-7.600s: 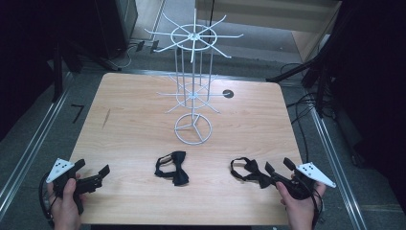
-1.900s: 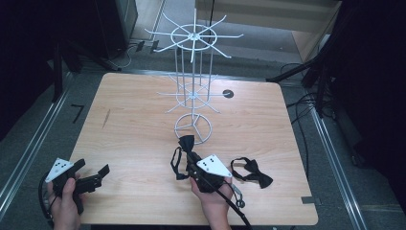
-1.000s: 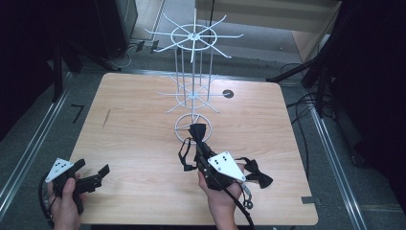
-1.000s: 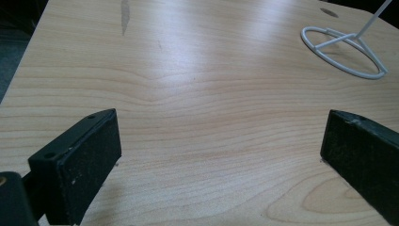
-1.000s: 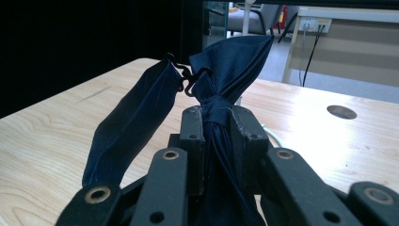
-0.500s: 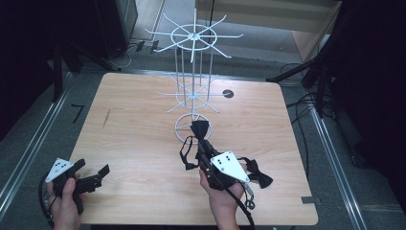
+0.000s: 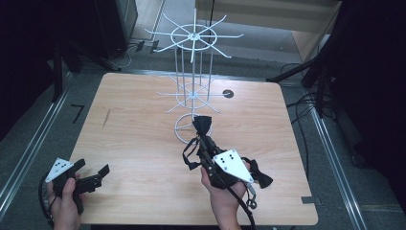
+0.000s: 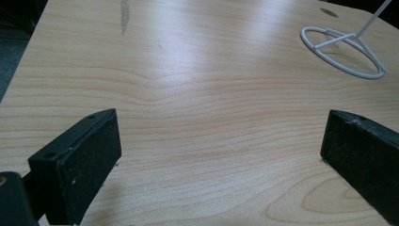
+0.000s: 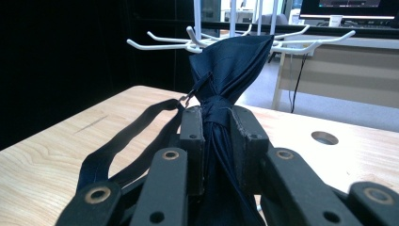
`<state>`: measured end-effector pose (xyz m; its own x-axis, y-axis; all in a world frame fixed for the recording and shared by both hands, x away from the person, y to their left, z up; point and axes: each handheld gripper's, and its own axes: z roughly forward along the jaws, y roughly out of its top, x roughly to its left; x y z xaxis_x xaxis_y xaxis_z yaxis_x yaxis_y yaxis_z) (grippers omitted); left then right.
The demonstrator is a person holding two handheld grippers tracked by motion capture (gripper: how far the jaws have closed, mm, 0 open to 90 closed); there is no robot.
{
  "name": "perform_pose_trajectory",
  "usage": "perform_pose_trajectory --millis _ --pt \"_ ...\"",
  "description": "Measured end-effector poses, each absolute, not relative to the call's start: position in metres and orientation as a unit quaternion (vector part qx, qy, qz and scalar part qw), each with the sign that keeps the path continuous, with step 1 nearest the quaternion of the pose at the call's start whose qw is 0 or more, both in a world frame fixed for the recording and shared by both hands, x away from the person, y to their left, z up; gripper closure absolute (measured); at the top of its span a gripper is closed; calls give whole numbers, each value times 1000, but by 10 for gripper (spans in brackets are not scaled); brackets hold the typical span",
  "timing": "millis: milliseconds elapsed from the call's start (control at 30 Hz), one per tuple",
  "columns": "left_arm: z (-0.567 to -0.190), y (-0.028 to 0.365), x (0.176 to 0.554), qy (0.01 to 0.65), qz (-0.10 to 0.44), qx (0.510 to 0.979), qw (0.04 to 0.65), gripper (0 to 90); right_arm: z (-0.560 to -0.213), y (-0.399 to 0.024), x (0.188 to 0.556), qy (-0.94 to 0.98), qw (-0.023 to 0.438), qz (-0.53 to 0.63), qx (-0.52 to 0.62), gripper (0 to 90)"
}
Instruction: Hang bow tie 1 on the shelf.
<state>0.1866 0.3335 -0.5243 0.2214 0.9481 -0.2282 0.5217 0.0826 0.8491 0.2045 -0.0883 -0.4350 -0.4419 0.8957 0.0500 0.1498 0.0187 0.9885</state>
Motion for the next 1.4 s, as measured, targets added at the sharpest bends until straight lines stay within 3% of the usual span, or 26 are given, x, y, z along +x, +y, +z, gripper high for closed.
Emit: perform_pose_trajectory --millis 1400 --pt "-525 334 187 578 234 635 456 0 -399 -75 212 617 361 583 387 777"
